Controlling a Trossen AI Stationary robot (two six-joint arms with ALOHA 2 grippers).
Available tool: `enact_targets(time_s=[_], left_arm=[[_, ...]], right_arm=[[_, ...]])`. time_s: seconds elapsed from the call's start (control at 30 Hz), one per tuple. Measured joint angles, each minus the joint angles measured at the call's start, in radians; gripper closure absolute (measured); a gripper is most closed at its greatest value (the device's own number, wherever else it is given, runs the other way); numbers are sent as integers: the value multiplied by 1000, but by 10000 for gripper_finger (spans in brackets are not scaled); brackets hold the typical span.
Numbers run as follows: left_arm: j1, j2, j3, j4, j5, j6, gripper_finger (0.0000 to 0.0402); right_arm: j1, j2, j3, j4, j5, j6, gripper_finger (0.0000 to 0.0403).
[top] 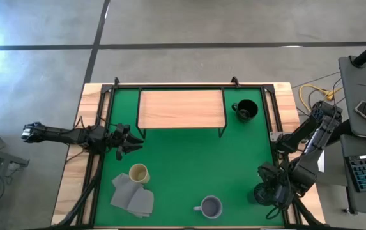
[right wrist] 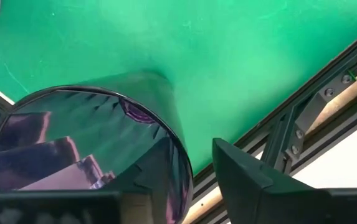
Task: Stack small to large cups/mugs on shelf
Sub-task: Put the purple cup on the shelf
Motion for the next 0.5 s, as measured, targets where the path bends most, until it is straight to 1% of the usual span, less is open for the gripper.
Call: enact_targets(time_s=[0.17,0.27,0.37,0.5], left_arm=[[0,0,0,0,0,0,268],[0,0,0,0,0,0,268],[0,0,0,0,0,0,268],[0,0,0,0,0,0,268]], right_arm=[[-2,0,0,-24,4,-17,344],[-8,0,0,-32,4,-56,367],[-35,-1,0,-29,3,-128,388],[-112,-7,9,-36,5,-276,392]])
